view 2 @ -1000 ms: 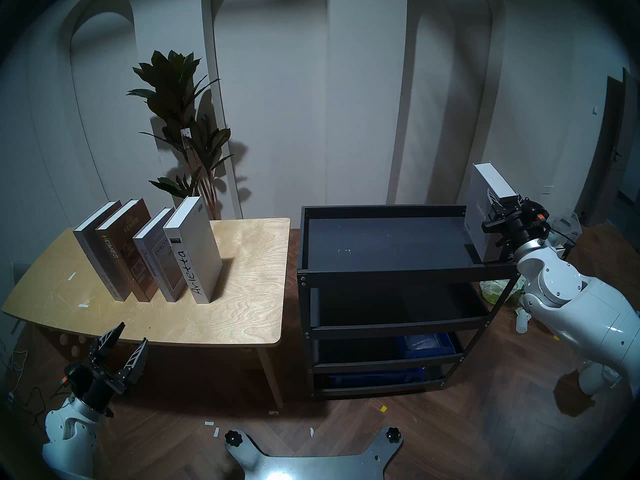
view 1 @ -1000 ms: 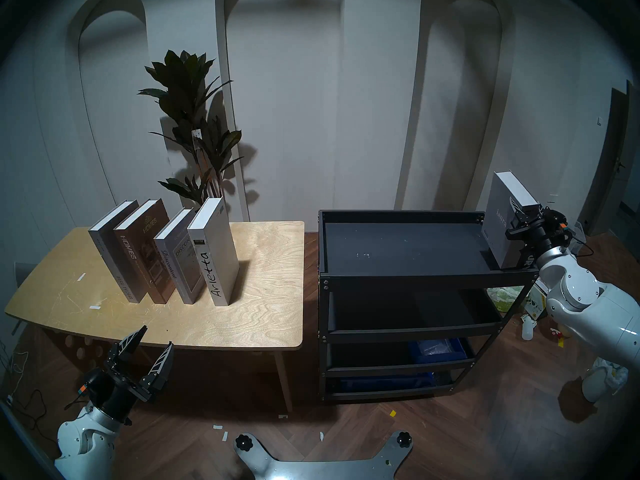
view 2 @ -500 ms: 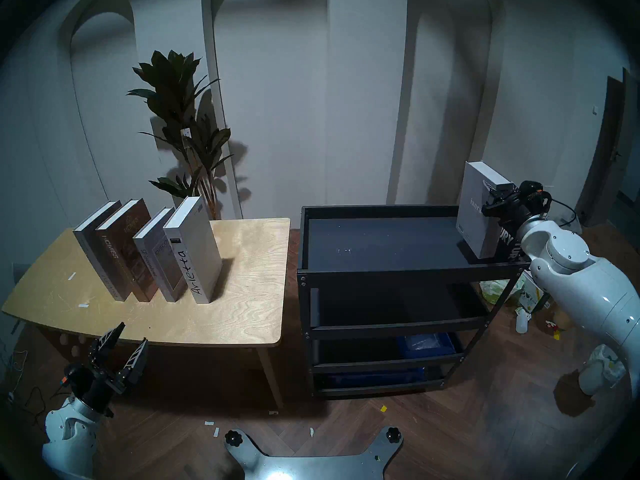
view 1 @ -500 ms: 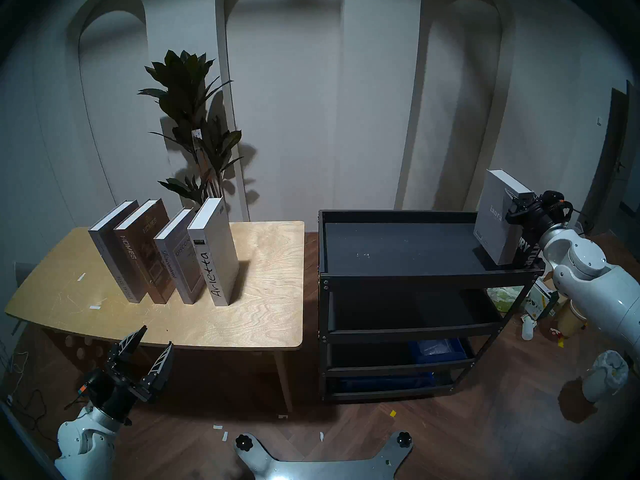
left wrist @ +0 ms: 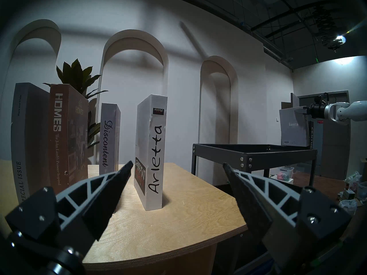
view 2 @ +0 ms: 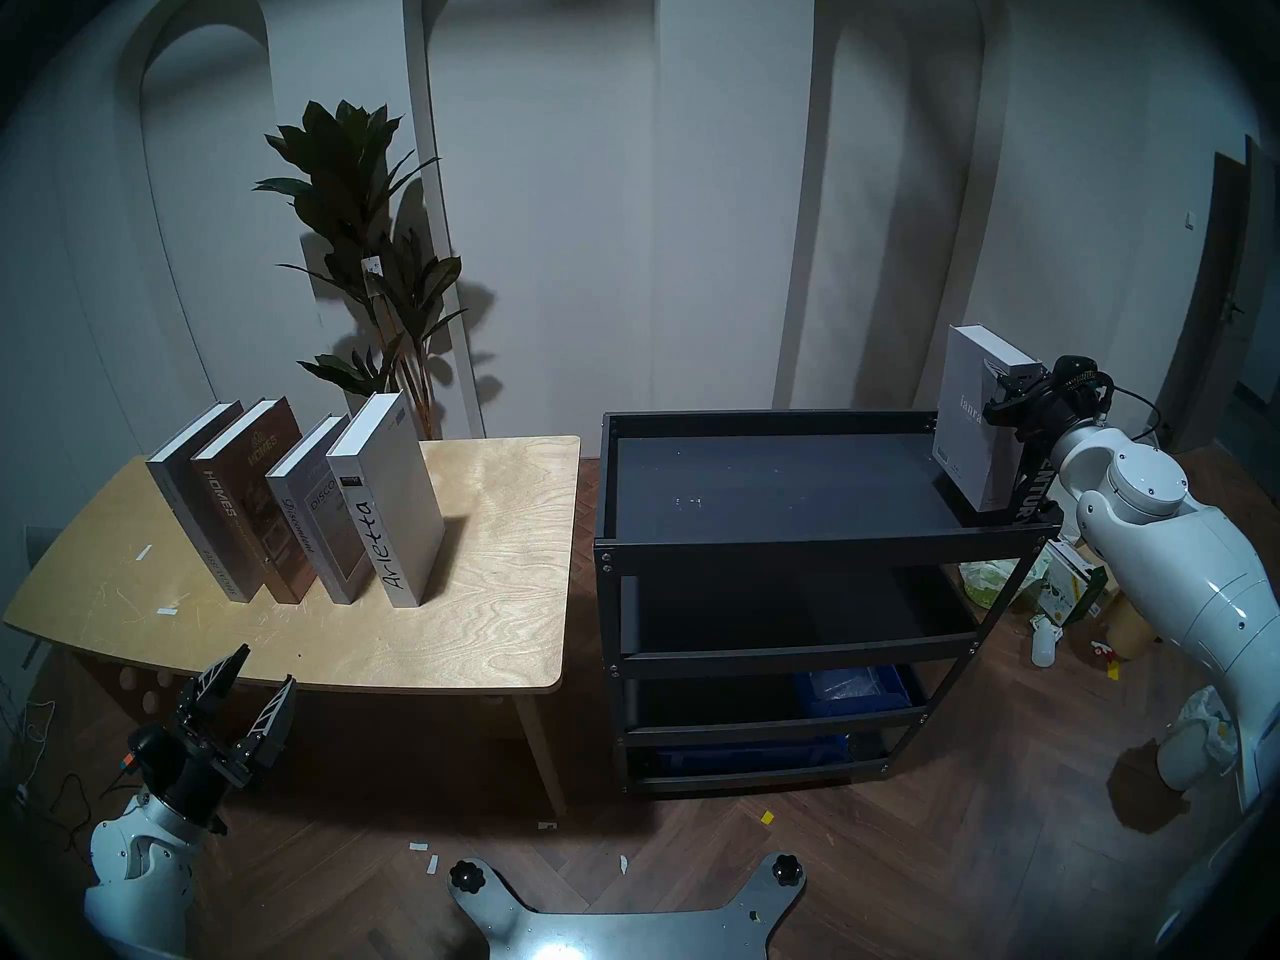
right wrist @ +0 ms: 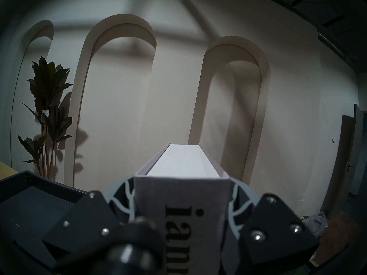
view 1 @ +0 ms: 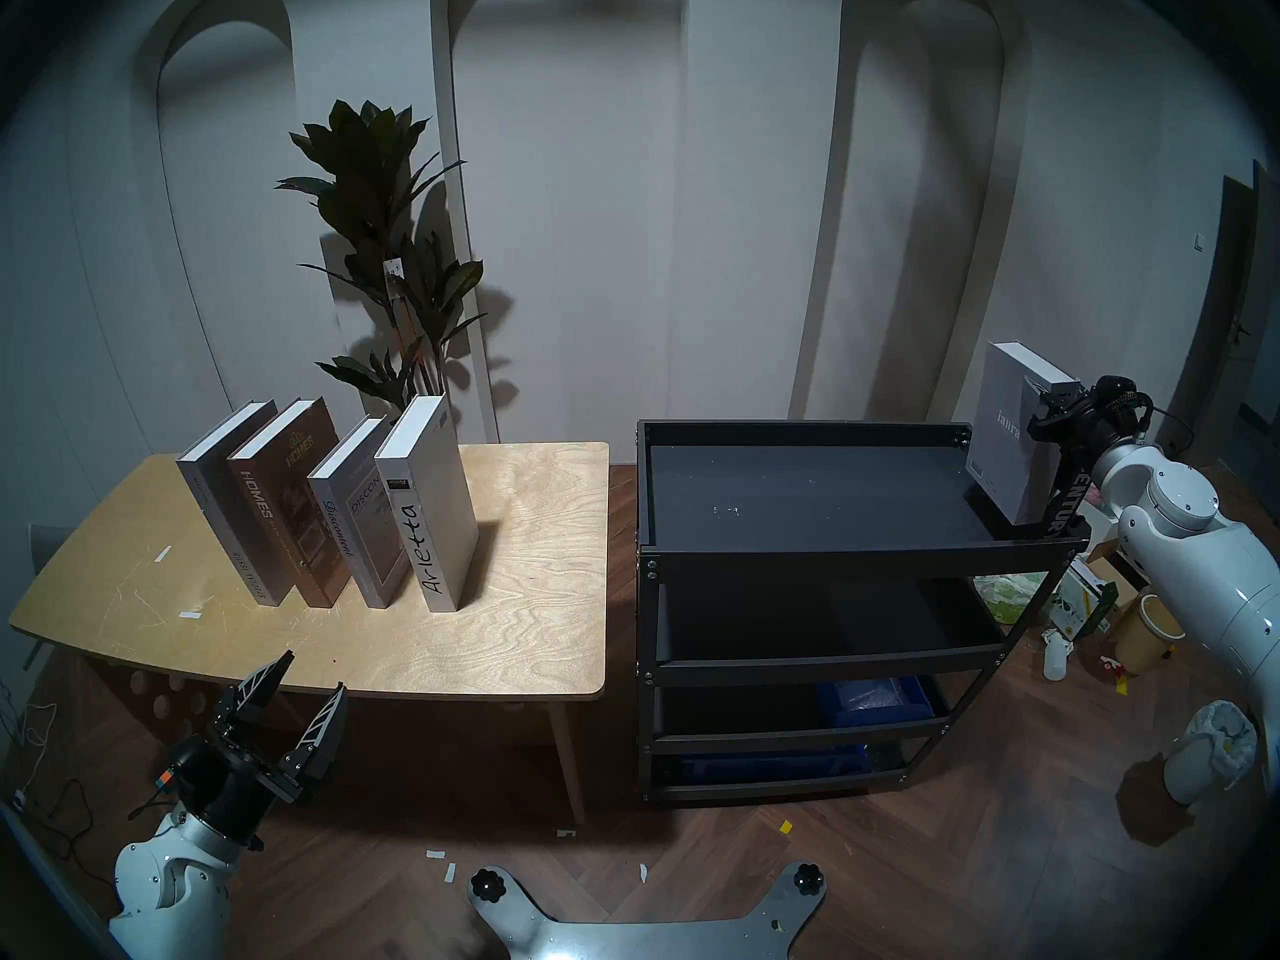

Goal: Move the books from the display table onto the shelf, standing them upright with spines facing out and tallest at one end

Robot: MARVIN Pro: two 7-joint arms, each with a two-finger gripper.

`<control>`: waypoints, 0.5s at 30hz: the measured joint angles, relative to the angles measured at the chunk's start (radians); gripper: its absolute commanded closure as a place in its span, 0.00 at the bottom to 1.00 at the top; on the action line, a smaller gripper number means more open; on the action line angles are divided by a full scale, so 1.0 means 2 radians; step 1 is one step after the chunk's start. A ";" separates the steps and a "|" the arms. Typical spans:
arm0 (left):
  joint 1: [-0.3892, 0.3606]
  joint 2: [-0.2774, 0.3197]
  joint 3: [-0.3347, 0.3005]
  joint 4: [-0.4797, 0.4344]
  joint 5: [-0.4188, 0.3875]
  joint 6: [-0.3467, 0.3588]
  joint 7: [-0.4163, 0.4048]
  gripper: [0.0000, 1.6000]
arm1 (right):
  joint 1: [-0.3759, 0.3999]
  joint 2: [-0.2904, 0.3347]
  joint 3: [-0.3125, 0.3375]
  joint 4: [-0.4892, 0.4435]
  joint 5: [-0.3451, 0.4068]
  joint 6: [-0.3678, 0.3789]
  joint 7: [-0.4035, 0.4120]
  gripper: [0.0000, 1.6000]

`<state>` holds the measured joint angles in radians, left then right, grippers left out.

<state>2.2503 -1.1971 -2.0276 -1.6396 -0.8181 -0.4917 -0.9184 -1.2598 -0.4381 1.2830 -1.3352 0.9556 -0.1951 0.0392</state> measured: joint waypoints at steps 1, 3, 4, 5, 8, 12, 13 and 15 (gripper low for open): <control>0.000 0.000 0.000 0.000 0.000 0.000 0.000 0.00 | 0.006 -0.005 -0.003 0.007 -0.006 -0.003 0.002 1.00; 0.000 0.000 0.000 0.000 0.000 0.000 0.000 0.00 | 0.013 -0.014 -0.007 0.018 -0.014 -0.008 0.006 1.00; 0.000 0.000 0.000 0.000 0.000 0.000 0.000 0.00 | 0.016 -0.019 -0.010 0.024 -0.018 -0.013 0.008 1.00; 0.000 0.000 0.000 0.000 0.000 0.000 0.000 0.00 | 0.018 -0.022 -0.011 0.027 -0.021 -0.016 0.009 1.00; 0.000 0.000 0.000 0.000 0.000 0.000 0.001 0.00 | 0.020 -0.030 -0.012 0.033 -0.025 -0.025 0.012 1.00; 0.000 0.000 0.000 0.000 0.000 0.000 0.001 0.00 | 0.017 -0.037 -0.011 0.034 -0.026 -0.036 0.013 1.00; 0.000 0.000 0.000 0.000 0.000 0.000 0.001 0.00 | 0.016 -0.038 -0.011 0.033 -0.025 -0.038 0.013 1.00; 0.000 0.000 0.000 -0.001 0.000 0.000 0.001 0.00 | 0.007 -0.038 -0.006 0.026 -0.020 -0.046 0.010 1.00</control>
<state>2.2506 -1.1971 -2.0276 -1.6406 -0.8181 -0.4917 -0.9162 -1.2448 -0.5150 1.2710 -1.2833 0.9147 -0.2862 0.0599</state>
